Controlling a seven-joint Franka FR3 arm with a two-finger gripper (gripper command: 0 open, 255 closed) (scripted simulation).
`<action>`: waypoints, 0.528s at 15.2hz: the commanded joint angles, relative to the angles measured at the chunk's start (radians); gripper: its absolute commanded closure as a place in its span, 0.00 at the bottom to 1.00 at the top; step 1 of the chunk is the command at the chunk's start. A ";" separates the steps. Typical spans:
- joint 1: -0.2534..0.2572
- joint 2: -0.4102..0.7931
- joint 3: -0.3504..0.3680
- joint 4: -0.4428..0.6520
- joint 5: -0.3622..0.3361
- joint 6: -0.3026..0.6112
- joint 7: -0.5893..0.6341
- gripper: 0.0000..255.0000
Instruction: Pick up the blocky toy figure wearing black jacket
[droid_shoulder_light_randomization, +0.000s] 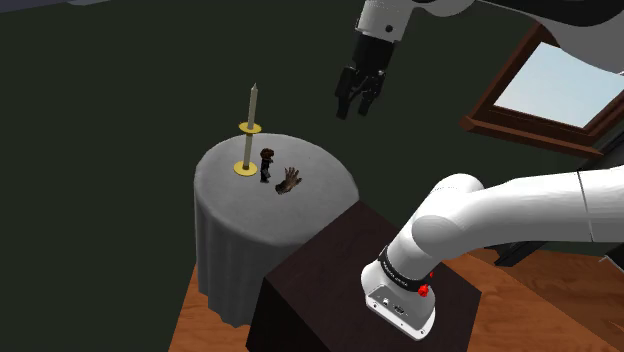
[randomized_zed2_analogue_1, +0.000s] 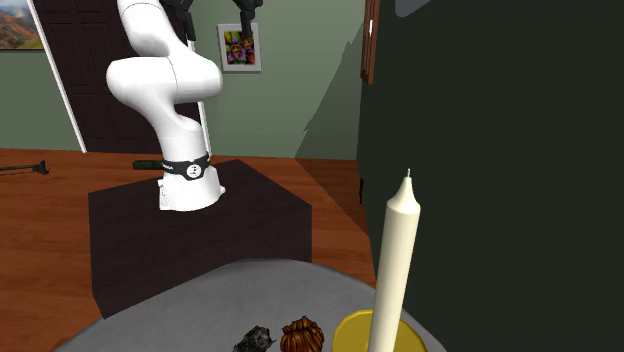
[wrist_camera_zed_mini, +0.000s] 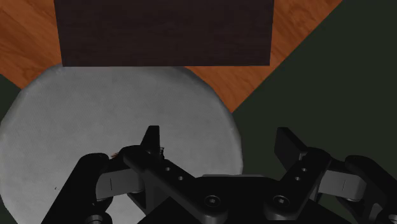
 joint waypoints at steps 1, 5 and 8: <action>0.000 0.000 0.000 0.000 0.000 0.000 0.000 0.00; -0.005 0.110 -0.009 -0.022 -0.015 0.129 -0.029 0.00; -0.008 0.204 -0.016 -0.024 -0.024 0.222 -0.049 0.00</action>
